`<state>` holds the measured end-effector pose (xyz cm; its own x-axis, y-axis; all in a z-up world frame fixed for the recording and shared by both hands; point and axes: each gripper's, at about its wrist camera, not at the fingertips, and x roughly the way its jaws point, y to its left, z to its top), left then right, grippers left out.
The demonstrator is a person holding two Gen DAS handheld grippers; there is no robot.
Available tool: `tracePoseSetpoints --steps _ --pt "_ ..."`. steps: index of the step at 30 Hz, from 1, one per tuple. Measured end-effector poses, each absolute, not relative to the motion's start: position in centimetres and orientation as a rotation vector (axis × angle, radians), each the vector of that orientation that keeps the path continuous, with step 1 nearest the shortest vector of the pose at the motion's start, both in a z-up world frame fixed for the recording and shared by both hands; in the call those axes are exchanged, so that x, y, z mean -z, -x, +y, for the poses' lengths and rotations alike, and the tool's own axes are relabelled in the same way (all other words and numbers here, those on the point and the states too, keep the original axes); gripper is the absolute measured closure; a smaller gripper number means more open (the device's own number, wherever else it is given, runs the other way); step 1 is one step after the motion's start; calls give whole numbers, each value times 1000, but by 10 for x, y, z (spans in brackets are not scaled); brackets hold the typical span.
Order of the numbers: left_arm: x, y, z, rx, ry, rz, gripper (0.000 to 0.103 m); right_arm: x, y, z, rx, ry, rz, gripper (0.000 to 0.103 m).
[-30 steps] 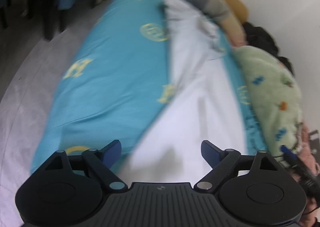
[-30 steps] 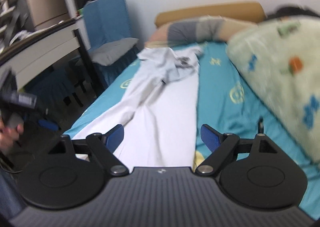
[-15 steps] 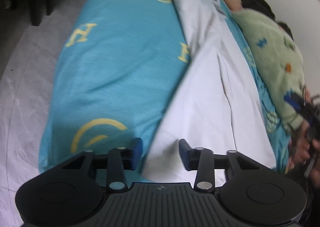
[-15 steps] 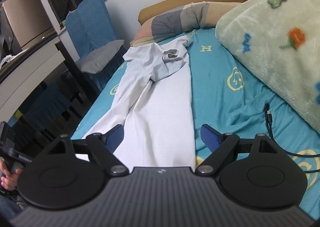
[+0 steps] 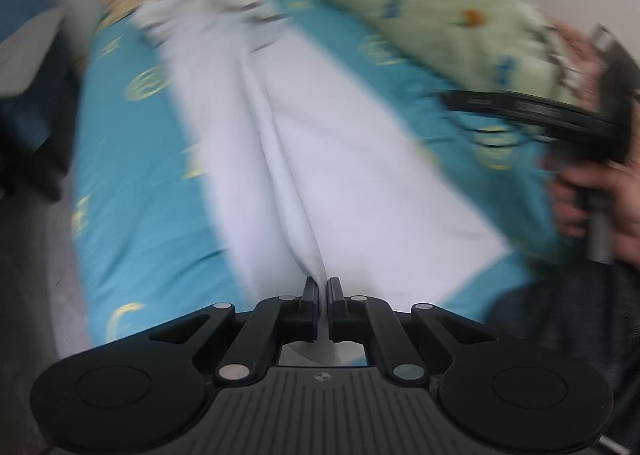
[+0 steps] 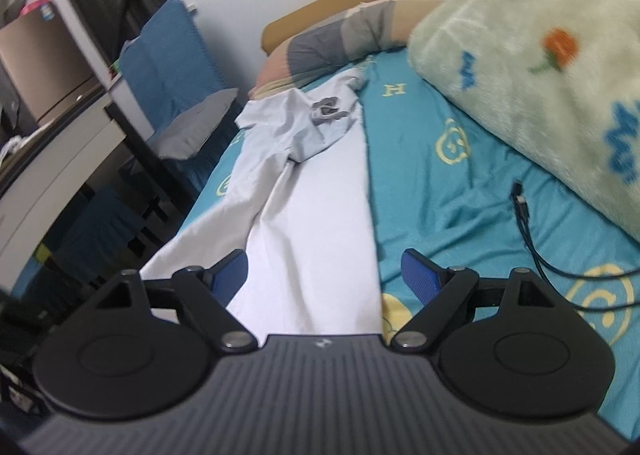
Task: Fold clothes
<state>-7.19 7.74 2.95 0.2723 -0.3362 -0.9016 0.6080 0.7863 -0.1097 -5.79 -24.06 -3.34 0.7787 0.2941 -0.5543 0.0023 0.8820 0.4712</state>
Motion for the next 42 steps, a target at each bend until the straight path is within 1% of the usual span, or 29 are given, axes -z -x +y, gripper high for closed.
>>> tracePoseSetpoints --steps 5,6,7,9,10,11,12,13,14,15,17,18,22,24,26,28,31,32,33,34,35,36,37,38,39,42 --pt "6 90 34 679 -243 1179 98 45 56 -257 -124 -543 713 18" --pt "16 89 28 681 -217 1204 97 48 56 -260 -130 -574 729 18" --pt "27 85 26 682 -172 1244 93 52 55 -264 -140 -612 749 18" --pt "42 79 31 666 -72 1309 74 61 57 -270 -165 -694 794 18" --pt "45 75 36 643 -26 1319 67 66 58 -272 -177 -730 817 18" --pt "45 70 44 607 16 1323 52 70 59 -272 -194 -754 839 18" --pt "46 65 52 571 59 1325 40 73 60 -271 -212 -776 862 17" --pt "46 60 62 536 105 1322 36 77 62 -271 -231 -797 885 17" --pt "44 55 74 501 158 1309 29 81 63 -271 -249 -818 907 17" --pt "43 50 86 463 210 1296 24 85 65 -269 -266 -839 926 20" --pt "43 43 112 361 316 1274 23 90 66 -264 -282 -851 970 28" --pt "46 41 124 310 362 1269 22 92 66 -261 -267 -832 993 30" --pt "56 30 154 122 404 1279 22 104 68 -264 -210 -841 1053 36" --pt "64 26 156 80 434 1304 22 107 71 -265 -196 -841 1076 43" --pt "74 24 152 77 462 1348 22 106 73 -260 -216 -848 1107 43" --pt "83 24 147 96 476 1394 25 108 76 -254 -242 -859 1148 43" --pt "83 29 139 133 449 1417 27 105 82 -242 -257 -837 1193 43" --pt "82 32 137 149 447 1429 36 104 85 -238 -254 -831 1206 43" --pt "82 36 134 161 445 1442 51 103 88 -233 -256 -814 1220 43" --pt "81 39 131 168 427 1450 58 101 90 -227 -261 -795 1234 43" --pt "79 42 128 173 397 1449 74 98 92 -222 -253 -750 1235 44" --pt "77 45 125 178 375 1446 93 94 94 -217 -242 -699 1233 56" --pt "73 46 124 182 373 1436 98 91 96 -211 -231 -649 1230 67" --pt "69 48 125 186 382 1421 100 88 97 -208 -218 -620 1229 92" --pt "64 49 127 191 396 1402 101 85 98 -208 -213 -611 1220 95" --pt "36 57 139 207 475 1292 101 63 101 -216 -228 -618 1151 95"
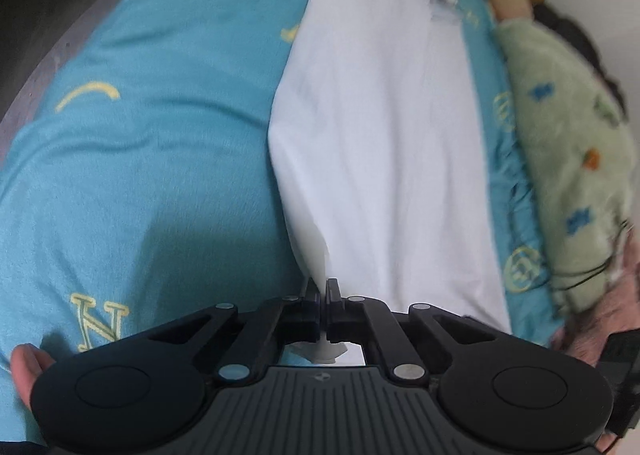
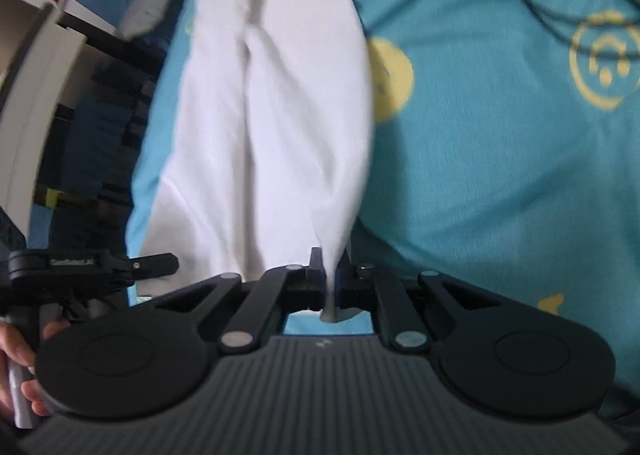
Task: Fold clothes
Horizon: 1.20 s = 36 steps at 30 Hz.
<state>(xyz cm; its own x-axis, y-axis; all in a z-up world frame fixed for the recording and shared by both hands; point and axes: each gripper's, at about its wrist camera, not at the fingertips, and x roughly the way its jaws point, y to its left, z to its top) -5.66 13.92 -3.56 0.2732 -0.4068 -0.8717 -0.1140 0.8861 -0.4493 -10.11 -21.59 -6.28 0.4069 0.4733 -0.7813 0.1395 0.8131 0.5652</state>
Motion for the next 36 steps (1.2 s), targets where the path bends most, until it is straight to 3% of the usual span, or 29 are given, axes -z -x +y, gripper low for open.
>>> tracePoseSetpoints --steps 15,26,36 --pt "-121 131 182 380 757 919 102 -95 157 -253 -338 -676 743 96" --pt "-85 246 203 375 889 881 102 -72 264 -249 -275 -740 667 96" --pt "-85 154 180 316 770 871 101 -62 187 -255 -235 -719 625 96"
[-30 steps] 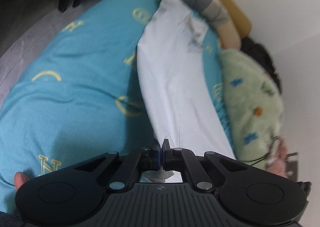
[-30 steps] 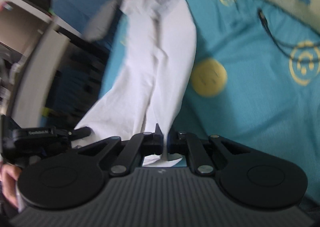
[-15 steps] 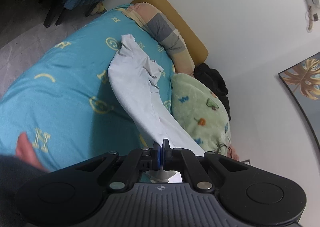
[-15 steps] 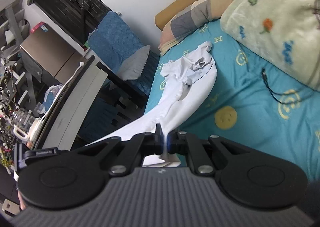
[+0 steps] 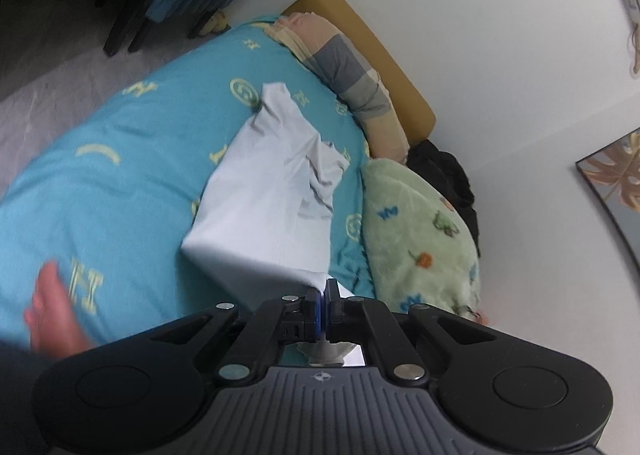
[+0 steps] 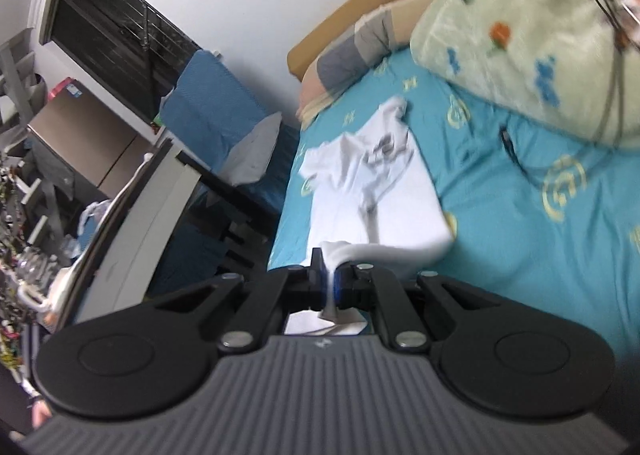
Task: Fold clothes
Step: 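Grasp the hem with both grippers and fold it toward the collar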
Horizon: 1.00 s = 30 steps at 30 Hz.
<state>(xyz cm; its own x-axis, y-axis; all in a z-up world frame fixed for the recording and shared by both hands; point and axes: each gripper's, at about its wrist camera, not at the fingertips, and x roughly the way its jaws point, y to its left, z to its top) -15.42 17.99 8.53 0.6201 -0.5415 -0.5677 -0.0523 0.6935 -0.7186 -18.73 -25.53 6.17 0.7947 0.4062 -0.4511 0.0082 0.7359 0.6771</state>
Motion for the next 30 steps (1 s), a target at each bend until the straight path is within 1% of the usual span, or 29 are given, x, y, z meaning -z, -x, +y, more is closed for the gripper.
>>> tracePoseSetpoints --steps 7,11,17,22,26,30 --pt "-92 66 146 285 567 770 101 -51 98 -257 -215 -605 604 96" --pt "-78 25 128 241 432 712 101 -40 51 -251 -215 -522 583 96" --pt "-36 -37 116 185 319 671 101 -8 -8 -227 -230 -345 508 95" --pt "11 -85 107 185 231 676 101 39 -57 -220 -202 -288 534 95" --pt "52 -115 94 184 166 716 101 82 -87 -225 -188 -275 591 95" --pt "81 -133 86 171 127 764 100 106 -99 -227 -192 -274 645 95"
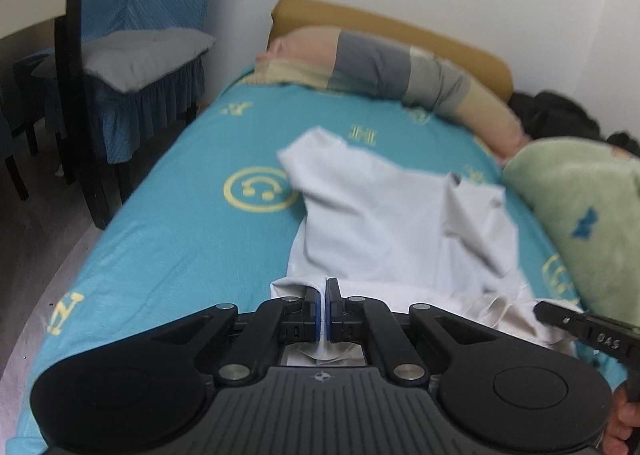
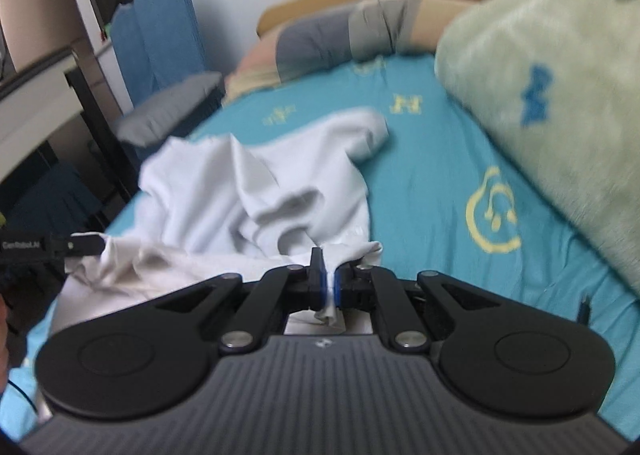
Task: Fold clothes
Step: 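Grasp the hem with both grippers and fold it toward the collar, then release the hem and pull both grippers back from the shirt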
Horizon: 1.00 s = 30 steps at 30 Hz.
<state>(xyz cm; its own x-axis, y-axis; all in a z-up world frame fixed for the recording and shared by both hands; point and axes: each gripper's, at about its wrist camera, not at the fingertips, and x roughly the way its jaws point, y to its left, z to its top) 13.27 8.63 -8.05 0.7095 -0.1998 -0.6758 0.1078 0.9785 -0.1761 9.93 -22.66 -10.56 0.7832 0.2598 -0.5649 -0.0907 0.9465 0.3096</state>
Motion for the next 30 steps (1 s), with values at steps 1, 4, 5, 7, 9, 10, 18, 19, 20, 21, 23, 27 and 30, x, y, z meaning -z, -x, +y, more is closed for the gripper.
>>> tracePoseSetpoints --steps 1,4,5,7,9,10,18,19,20,21,23,27,30 --pt "85 -134 86 170 129 773 100 109 -100 -227 -191 -280 653 95" --pt "84 -132 85 169 117 771 98 104 -101 -226 -188 -284 663 94" --pt "80 -129 84 171 105 769 89 102 -102 -226 -186 -291 670 94" --pt "70 -120 81 175 92 762 66 95 -100 -226 -187 -301 680 87" --pt "57 -105 78 185 93 741 48 83 -88 -225 -186 -304 652 45" --pt "50 -97 77 191 94 731 45 77 -81 -225 -185 -305 636 33" --pt "-9 -17 56 210 62 606 10 17 -18 -214 -202 -269 522 26" --pt "-16 -6 53 209 54 588 8 11 -9 -212 -205 -261 509 26" --pt "-22 4 51 211 48 573 5 5 -1 -209 -207 -249 495 26" --pt "-26 13 49 213 45 561 5 -1 6 -207 -208 -237 480 26" --pt "-34 32 49 216 45 543 5 -9 21 -203 -208 -215 455 26" --pt "-53 65 50 208 35 511 4 -18 49 -199 -210 -216 445 26" --pt "-63 91 52 217 49 480 1 -22 67 -197 -220 -229 438 26"
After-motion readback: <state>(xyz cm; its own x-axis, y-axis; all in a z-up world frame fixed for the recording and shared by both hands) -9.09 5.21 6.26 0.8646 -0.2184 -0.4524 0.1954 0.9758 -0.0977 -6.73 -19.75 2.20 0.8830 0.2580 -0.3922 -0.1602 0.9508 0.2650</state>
